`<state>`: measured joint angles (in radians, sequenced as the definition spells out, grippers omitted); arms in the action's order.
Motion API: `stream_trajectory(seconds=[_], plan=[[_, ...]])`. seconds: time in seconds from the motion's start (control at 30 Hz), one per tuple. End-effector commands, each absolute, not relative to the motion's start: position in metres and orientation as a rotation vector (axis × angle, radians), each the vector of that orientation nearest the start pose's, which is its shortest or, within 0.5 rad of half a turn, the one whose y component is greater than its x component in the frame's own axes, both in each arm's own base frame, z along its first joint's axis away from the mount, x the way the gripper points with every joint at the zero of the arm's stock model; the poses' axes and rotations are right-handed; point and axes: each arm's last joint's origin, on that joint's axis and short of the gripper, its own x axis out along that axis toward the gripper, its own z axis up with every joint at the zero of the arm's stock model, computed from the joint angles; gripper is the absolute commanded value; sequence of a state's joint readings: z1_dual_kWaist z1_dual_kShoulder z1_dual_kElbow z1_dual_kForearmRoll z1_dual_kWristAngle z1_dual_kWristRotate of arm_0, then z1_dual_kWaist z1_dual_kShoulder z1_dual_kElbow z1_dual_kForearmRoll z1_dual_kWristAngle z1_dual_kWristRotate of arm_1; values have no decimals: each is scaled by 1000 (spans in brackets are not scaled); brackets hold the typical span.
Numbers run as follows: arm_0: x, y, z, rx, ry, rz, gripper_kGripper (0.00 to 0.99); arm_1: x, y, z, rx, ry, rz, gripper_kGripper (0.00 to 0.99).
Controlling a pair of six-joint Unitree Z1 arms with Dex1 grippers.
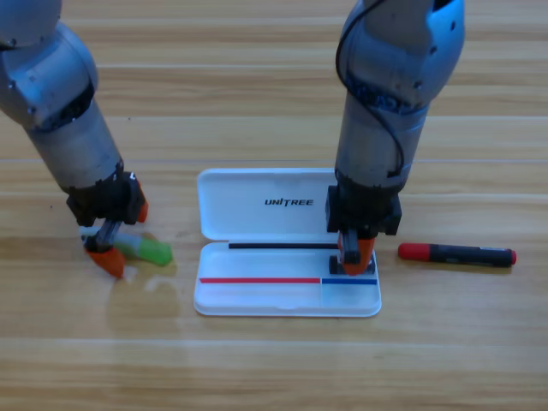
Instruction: Clean up eraser and pencils
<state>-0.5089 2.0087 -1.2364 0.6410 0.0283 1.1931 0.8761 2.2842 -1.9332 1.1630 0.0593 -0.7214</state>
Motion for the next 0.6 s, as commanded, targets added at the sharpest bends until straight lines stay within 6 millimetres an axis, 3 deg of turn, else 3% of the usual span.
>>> stream_trajectory(seconds=[0.03,0.27,0.47,0.6], plan=[[318,-173,178,1357,1030,-1209,750,280,368,200,-1191,1203,1341,0],[318,-172,178,1371,1020,-1220,482,270,370,206,-1191,1193,1365,0],[318,-173,178,1392,1007,-1236,100,267,368,205,-1197,1209,1366,0],[318,-172,180,1394,1004,-1230,81,266,366,205,-1209,1209,1355,0]])
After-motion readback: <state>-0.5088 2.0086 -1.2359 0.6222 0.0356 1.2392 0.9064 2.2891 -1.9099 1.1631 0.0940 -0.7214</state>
